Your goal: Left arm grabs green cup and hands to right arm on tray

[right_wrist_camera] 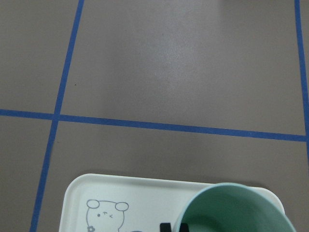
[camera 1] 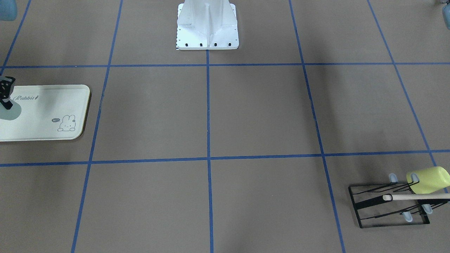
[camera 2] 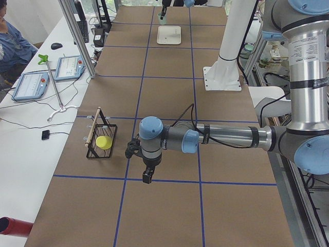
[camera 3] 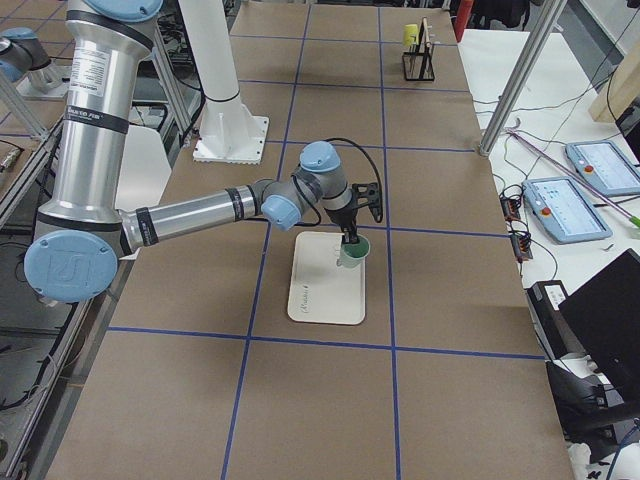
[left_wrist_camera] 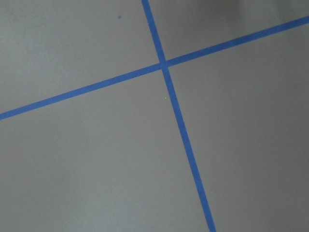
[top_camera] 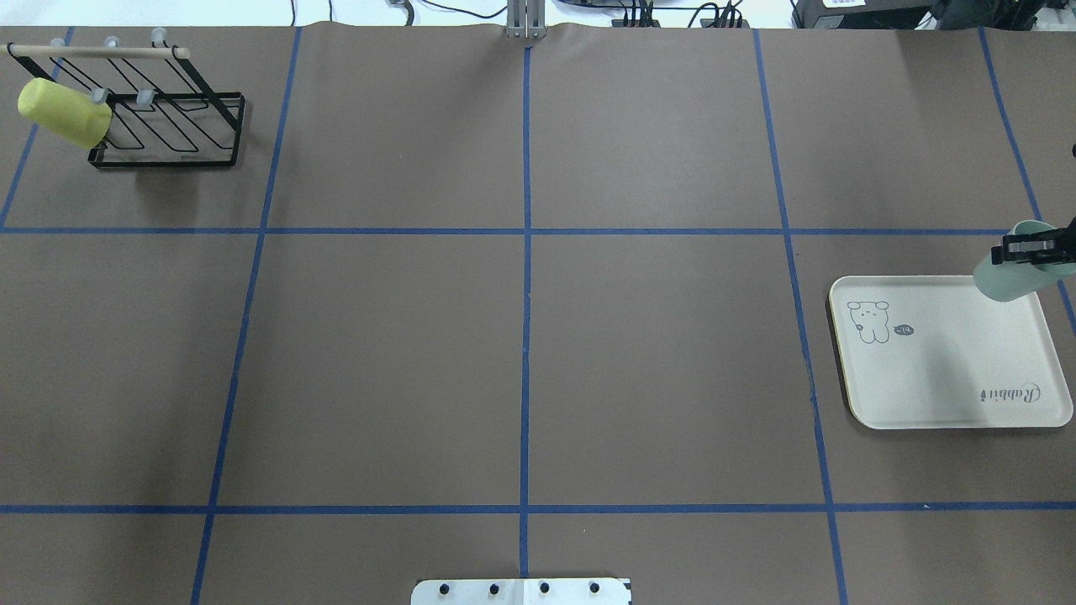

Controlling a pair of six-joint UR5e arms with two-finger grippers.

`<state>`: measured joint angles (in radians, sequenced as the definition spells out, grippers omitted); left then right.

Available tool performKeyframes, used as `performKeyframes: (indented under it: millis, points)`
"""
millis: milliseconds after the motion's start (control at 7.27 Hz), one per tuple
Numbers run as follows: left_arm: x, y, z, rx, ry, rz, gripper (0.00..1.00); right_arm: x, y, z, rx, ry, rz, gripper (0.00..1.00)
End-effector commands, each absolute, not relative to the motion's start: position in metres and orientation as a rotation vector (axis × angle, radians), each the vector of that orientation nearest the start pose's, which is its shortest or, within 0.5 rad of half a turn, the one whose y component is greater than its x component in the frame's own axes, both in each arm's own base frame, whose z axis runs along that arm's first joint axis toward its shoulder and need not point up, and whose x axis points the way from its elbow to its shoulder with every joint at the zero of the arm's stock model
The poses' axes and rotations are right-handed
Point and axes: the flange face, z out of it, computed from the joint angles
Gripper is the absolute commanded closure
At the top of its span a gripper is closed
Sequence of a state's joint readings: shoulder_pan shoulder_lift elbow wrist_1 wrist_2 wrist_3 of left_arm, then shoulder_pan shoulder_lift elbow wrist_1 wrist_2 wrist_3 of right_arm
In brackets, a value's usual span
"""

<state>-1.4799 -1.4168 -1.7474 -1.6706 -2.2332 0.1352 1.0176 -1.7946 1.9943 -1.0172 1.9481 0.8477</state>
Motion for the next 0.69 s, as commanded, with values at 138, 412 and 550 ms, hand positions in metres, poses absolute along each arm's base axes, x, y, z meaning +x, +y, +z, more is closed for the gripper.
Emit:
performKeyframes:
  millis: [138, 412, 550]
  points:
    - [-0.033, -0.435, 0.645, 0.124, 0.662, 0.258, 0.0, -0.181, -0.369, 0.526, 0.409, -0.711, 0.255, 1.0]
    - [-0.033, -0.435, 0.644, 0.124, 0.664, 0.258, 0.0, -0.229, -0.347, 0.53, 0.437, -0.678, 0.291, 1.0]
    - [-0.033, -0.435, 0.644, 0.124, 0.664, 0.258, 0.0, -0.23, -0.344, 0.533, 0.437, -0.67, 0.286, 1.0]
